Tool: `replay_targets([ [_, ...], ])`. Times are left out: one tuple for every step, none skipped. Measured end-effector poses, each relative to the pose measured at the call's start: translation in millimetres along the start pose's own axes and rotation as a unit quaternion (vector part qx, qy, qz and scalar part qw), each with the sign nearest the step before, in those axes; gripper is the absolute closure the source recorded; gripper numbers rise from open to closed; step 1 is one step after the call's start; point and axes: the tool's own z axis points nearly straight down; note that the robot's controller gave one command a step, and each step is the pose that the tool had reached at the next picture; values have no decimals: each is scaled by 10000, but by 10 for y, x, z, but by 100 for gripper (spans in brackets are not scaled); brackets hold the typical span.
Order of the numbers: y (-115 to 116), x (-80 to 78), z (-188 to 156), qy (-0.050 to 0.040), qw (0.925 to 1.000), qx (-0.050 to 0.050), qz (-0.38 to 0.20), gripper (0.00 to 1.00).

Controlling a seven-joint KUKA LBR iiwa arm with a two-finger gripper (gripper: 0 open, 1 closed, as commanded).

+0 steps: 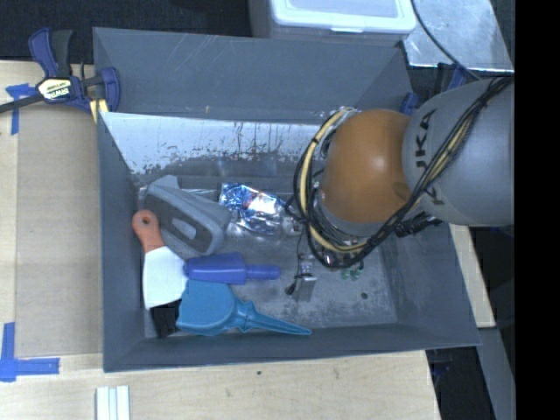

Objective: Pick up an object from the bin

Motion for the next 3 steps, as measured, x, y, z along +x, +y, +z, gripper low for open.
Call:
replay_targets([
  [-2,-20,-45,-40,10000,-3,12,0],
  [753,-220,572,-33,9984,1,-565,0],
  [789,-85,231,-71,9997,9,-215,0],
])
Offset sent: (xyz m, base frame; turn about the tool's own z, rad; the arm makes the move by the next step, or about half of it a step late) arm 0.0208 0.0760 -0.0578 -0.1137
